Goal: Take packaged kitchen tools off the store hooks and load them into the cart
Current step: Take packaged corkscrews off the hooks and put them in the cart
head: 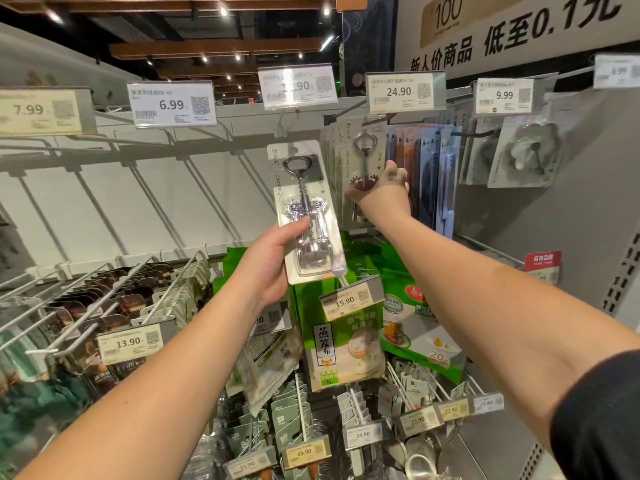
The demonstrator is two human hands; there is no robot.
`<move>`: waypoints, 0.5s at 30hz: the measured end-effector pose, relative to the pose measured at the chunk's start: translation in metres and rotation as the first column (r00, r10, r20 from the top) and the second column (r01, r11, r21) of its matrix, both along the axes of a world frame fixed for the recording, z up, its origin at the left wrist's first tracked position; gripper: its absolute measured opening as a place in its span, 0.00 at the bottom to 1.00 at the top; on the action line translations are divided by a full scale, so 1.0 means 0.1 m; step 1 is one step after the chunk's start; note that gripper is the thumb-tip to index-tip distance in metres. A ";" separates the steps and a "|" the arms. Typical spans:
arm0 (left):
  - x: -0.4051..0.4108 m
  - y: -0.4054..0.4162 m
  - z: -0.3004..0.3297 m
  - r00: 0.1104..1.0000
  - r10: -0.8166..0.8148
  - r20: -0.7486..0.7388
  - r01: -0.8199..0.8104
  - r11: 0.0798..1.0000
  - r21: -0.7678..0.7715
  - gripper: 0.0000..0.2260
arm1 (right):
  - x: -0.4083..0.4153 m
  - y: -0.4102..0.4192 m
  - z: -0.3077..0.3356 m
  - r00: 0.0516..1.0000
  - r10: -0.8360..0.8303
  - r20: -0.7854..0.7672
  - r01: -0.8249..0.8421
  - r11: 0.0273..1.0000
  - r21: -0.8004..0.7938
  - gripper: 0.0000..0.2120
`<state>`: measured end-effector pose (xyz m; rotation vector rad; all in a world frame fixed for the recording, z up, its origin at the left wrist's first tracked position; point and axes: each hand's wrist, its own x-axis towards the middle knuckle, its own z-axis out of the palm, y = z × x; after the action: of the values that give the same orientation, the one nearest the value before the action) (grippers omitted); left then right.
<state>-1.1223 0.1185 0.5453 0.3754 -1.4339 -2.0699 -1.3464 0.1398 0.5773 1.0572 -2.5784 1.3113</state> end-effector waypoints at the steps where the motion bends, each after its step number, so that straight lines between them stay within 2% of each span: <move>1: 0.00 -0.01 0.00 1.000 0.001 -0.001 -0.001 1.000 0.000 0.13 | 0.02 0.03 0.00 1.000 0.011 0.016 -0.012 1.000 0.012 0.49; 4: 0.00 -0.04 -0.01 1.000 -0.004 -0.015 0.004 1.000 -0.006 0.20 | 0.11 0.21 -0.03 0.999 0.032 0.009 -0.031 0.997 -0.067 0.50; 7: 0.00 -0.07 -0.03 1.000 -0.005 -0.010 0.005 0.999 -0.031 0.18 | 0.30 0.52 -0.13 0.995 0.102 -0.014 -0.103 0.966 -0.235 0.37; 9: -0.02 -0.07 -0.05 1.000 0.002 0.001 -0.002 0.999 -0.043 0.13 | 0.46 0.78 -0.21 0.980 0.200 0.008 -0.190 0.944 -0.271 0.26; 11: -0.05 -0.04 -0.06 1.000 -0.004 -0.001 0.004 0.999 -0.052 0.13 | 0.62 1.01 -0.31 0.960 0.281 0.004 -0.271 0.929 -0.253 0.22; 14: -0.14 0.03 -0.08 1.000 0.013 0.015 -0.012 0.997 -0.072 0.14 | 0.80 1.22 -0.44 0.947 0.322 -0.020 -0.320 0.929 -0.186 0.28; 15: -0.18 0.05 -0.08 1.000 0.014 0.021 -0.013 0.997 -0.078 0.17 | 0.83 1.25 -0.47 0.945 0.326 -0.032 -0.327 0.934 -0.145 0.32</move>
<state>-1.1401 0.1237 0.5372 0.3752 -1.5156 -1.9982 -1.2630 0.2648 0.5308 1.5060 -2.3235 1.5336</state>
